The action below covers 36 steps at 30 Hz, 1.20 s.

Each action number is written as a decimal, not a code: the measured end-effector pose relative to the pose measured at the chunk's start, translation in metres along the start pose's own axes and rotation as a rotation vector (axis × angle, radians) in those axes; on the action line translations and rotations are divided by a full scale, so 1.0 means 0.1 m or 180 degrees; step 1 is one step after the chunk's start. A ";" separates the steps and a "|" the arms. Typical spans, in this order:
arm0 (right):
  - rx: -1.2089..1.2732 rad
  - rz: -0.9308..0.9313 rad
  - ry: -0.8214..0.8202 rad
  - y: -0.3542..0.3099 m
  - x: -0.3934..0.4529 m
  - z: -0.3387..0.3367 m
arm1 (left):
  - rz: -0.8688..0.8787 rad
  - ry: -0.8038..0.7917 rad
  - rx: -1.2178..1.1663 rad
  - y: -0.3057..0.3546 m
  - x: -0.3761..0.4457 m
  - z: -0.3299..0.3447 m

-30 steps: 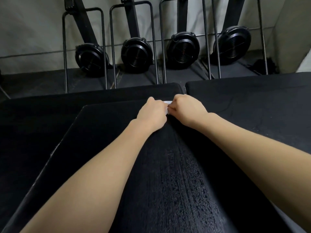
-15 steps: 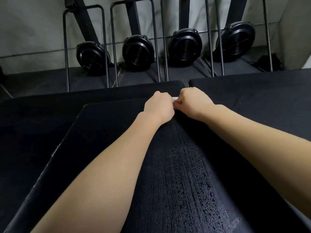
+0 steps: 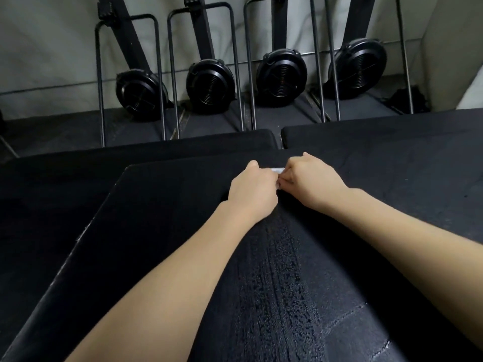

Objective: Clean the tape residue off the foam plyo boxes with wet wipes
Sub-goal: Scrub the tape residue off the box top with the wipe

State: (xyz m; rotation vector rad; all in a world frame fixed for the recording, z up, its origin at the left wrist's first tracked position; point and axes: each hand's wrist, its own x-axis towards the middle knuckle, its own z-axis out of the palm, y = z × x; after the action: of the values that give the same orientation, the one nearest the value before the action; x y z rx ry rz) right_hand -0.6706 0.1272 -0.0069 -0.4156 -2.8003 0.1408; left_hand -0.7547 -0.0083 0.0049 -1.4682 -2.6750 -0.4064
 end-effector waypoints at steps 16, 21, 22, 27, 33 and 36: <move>0.0606 0.0702 -0.0252 0.32 0.33 -0.02 | -0.0252 -0.0183 -0.0156 0.17 0.58 0.10; 0.0576 0.0658 -0.0450 0.04 -0.39 -0.28 | -0.0283 -0.0304 -0.0173 0.44 -0.19 -0.01; 0.0602 0.0691 -0.0457 -0.05 -0.58 -0.35 | -0.0305 -0.0330 -0.0149 0.52 -0.39 -0.04; 0.0737 0.0630 -0.0575 -0.37 -1.44 -0.52 | -0.0325 -0.0414 -0.0216 0.89 -1.35 -0.24; 0.0624 0.0326 -0.0558 -0.50 -1.97 -0.55 | -0.0210 -0.0363 -0.0128 1.02 -1.87 -0.24; 0.0679 0.0336 -0.0545 -0.47 -1.85 -0.56 | -0.0183 -0.0249 0.0039 0.93 -1.69 -0.20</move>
State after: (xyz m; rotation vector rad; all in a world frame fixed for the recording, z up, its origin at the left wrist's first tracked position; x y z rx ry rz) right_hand -0.4969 0.0302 -0.0003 -0.5207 -2.8879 0.5161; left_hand -0.5864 -0.1049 0.0120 -1.4358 -2.7805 -0.3423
